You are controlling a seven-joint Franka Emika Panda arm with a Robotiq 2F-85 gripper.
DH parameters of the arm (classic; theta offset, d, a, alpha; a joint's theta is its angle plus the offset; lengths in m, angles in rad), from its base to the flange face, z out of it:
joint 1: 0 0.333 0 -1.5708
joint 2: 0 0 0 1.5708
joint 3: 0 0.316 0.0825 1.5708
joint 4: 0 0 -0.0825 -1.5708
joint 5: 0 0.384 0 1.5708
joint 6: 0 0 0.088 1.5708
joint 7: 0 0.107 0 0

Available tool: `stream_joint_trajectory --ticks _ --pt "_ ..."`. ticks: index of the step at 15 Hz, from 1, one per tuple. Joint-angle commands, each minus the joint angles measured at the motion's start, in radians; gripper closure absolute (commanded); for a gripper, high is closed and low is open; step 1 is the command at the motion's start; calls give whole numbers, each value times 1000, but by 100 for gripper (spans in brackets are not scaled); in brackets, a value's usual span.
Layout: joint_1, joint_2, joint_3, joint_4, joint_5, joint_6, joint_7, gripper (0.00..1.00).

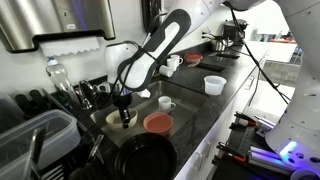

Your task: Pick the cream white bowl and put it in the sink

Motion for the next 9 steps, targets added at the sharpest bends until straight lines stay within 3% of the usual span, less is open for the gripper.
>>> stream_joint_trajectory --ticks 1,7,8,9 --pt "-17 27 14 22 1 -3 -20 99" --pt "-23 45 24 28 6 -28 -31 99" --pt "-22 50 25 29 5 -33 -30 96" --pt "-24 55 29 30 9 -38 -33 87"
